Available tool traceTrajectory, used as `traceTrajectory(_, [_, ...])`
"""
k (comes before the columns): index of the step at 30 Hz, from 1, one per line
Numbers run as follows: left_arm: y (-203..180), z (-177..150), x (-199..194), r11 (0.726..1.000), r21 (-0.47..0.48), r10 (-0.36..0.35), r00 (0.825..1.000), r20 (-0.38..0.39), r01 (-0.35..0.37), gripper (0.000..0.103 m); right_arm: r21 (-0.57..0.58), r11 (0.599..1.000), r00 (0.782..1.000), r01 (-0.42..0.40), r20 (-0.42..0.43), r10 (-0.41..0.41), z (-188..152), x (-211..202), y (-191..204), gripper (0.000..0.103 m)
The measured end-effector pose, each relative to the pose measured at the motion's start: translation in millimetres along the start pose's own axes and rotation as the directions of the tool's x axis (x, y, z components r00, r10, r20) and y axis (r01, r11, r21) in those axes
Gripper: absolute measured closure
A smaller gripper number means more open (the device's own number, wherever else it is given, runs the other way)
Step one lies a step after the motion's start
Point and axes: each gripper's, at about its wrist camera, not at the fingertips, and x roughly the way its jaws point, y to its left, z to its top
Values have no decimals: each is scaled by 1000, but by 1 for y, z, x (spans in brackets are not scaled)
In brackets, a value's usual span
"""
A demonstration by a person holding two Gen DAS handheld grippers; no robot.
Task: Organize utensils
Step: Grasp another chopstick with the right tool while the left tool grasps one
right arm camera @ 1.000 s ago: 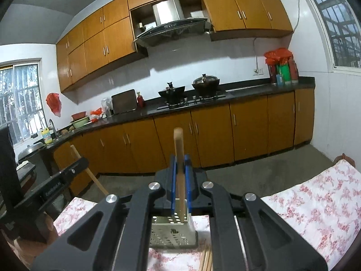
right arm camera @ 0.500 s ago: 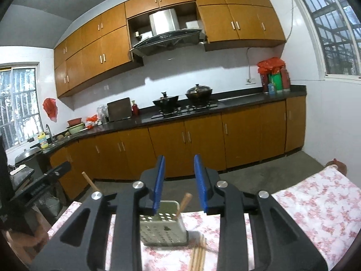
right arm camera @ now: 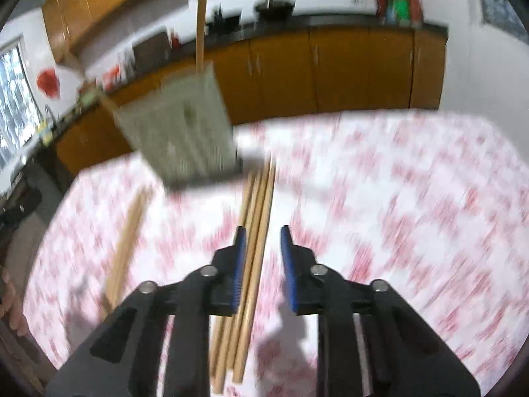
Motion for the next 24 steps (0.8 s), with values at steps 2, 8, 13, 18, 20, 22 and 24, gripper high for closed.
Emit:
traceTrajectory(2, [1, -14, 7, 1000, -1, -1, 999, -39, 1, 58, -7, 1000, 999, 3, -37, -3, -12, 12, 4, 87])
traceTrajectory(8, [1, -44, 21, 1000, 15, 1, 993, -115, 1, 58, -27, 1000, 997, 12, -75, -14, -23, 23, 11, 88])
traceTrajectory(13, [-6, -55, 27, 999, 30, -17, 989, -149, 22, 59, -70, 997, 996, 43, -71, -48, -25, 27, 14, 94])
traceTrajectory(18, [-14, -65, 31, 997, 51, -47, 981, -187, 58, 68, -11, 996, 995, 85, -56, -85, -20, 24, -5, 95])
traceTrajectory(20, [-16, -70, 33, 996, 55, -62, 977, -206, 74, 72, -6, 996, 994, 91, -54, -91, -20, 23, -9, 95])
traceTrajectory(22, [-18, -74, 35, 994, 55, -75, 972, -224, 90, 77, -4, 996, 994, 92, -53, -92, -20, 22, -11, 95])
traceTrajectory(24, [-20, -78, 36, 993, 63, -83, 968, -239, 101, 79, -4, 996, 994, 91, -52, -91, -21, 22, -12, 95])
